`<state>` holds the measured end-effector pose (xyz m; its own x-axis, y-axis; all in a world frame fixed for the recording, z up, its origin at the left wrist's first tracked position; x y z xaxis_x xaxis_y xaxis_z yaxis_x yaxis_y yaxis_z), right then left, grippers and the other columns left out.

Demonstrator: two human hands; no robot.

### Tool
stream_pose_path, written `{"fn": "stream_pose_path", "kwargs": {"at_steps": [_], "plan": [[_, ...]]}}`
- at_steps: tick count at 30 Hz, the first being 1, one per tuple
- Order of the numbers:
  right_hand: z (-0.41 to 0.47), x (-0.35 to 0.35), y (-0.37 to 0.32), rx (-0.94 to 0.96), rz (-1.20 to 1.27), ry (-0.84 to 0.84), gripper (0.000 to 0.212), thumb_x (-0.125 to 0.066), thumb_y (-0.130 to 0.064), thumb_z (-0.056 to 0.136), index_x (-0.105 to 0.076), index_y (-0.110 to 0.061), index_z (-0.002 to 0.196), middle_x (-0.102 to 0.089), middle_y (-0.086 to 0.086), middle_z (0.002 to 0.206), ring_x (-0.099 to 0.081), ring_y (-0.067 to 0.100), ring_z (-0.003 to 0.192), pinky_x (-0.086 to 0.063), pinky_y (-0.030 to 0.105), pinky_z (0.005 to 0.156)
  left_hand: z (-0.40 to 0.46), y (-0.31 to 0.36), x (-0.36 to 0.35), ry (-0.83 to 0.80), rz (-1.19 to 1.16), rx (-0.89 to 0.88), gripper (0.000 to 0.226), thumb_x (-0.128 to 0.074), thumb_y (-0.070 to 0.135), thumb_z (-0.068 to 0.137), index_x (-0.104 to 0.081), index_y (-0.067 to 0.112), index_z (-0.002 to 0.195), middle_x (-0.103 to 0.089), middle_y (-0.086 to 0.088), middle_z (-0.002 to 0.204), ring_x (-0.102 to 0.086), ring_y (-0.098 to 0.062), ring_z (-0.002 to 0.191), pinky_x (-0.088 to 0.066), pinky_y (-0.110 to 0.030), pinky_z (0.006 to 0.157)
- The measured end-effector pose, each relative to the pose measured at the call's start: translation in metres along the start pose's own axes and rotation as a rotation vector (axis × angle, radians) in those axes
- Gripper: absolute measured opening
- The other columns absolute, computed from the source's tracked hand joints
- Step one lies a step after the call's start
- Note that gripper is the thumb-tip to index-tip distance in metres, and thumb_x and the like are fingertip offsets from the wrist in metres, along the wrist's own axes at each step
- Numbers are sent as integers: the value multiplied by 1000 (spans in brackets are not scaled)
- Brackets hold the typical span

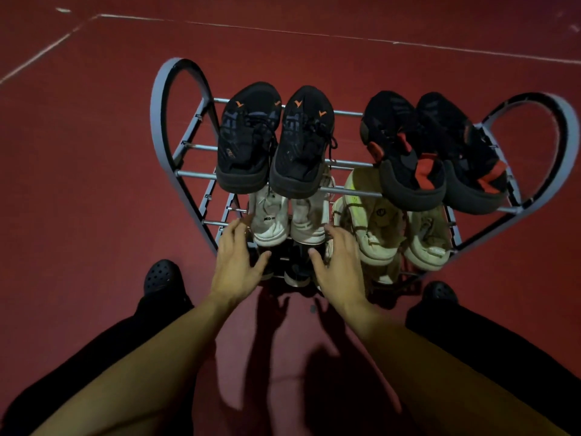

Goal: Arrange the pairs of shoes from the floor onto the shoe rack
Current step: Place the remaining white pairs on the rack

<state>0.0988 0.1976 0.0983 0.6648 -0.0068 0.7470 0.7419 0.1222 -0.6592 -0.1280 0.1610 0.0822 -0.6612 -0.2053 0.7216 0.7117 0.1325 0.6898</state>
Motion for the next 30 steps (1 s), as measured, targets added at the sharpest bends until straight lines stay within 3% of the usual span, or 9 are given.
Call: {"fn": "stream_pose_path", "kwargs": {"at_steps": [3, 6, 12, 16, 19, 21, 23, 25, 30], "plan": [[-30, -5, 10, 84, -44, 25, 42, -62, -33, 95, -53, -18, 133, -50, -1, 130, -46, 16, 125, -44, 34, 107, -30, -26, 1, 87, -26, 126, 49, -70, 47, 90, -52, 23, 129, -52, 5, 123, -53, -16, 116, -51, -39, 95], [-54, -46, 52, -14, -122, -205, 47, -63, -37, 92, -52, -20, 135, -50, 0, 132, -51, 21, 123, -46, 36, 102, -54, -59, -23, -28, -24, 311, 43, -68, 61, 86, -60, 27, 113, -58, 9, 112, -62, -13, 100, -53, -36, 83], [-61, -87, 97, -232, -46, -413, 65, -63, -40, 92, -40, -18, 148, -47, 10, 142, -51, 28, 128, -43, 36, 104, -66, -100, -83, -266, -249, 617, 56, -71, 46, 91, -57, 9, 129, -62, -3, 119, -61, -21, 107, -44, -29, 89], [-41, -106, 100, -322, 94, -418, 88, -55, -61, 76, -40, -9, 145, -52, 13, 139, -53, 26, 127, -42, 33, 101, -53, -115, -104, -243, -410, 754, 75, -75, 54, 85, -51, 10, 140, -64, -11, 119, -66, -28, 105, -55, -45, 98], [-28, -125, 115, -473, 230, -374, 73, -70, -45, 82, -46, -9, 140, -61, 9, 130, -59, 24, 121, -47, 35, 100, -40, -112, -118, -213, -595, 807, 44, -69, 40, 95, -53, 17, 129, -64, -3, 94, -66, -19, 85, -63, -33, 76], [-20, -141, 127, -576, 349, -355, 55, -73, -33, 86, -56, -6, 130, -69, 7, 116, -65, 21, 109, -52, 33, 97, -33, -112, -128, -186, -749, 873, 30, -62, 32, 101, -59, 12, 124, -66, -2, 91, -62, -13, 77, -58, -19, 55], [-16, -154, 134, -672, 463, -340, 44, -73, -45, 80, -69, -7, 102, -72, 3, 93, -67, 19, 88, -54, 23, 73, -30, -117, -135, -141, -854, 943, 35, -57, 30, 104, -61, 6, 129, -71, -8, 107, -65, -14, 82, -56, -22, 59], [-22, -169, 145, -811, 549, -354, 48, -68, -62, 73, -65, -14, 71, -63, 3, 65, -58, 22, 61, -40, 22, 51, -29, -124, -141, -106, -900, 985, 36, -57, 26, 105, -60, 0, 129, -71, -15, 121, -68, -16, 84, -55, -24, 63], [-30, -184, 146, -1023, 779, -318, 37, -65, -44, 92, -59, -14, 72, -59, -5, 48, -46, 8, 32, -33, 16, 38, -26, -137, -146, -50, -902, 1033, 21, -70, 26, 97, -59, 9, 102, -73, -16, 110, -71, -20, 77, -57, -20, 52]]}}
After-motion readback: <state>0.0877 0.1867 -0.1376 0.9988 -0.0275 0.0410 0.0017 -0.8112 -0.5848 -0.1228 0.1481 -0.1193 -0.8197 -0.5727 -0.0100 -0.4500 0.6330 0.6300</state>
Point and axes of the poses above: each hand's wrist, its own z-axis towards the middle knuckle, its own x-axis out of the back of the hand, y = z × x, the point moved 10 cm from there along z, towards the middle knuckle
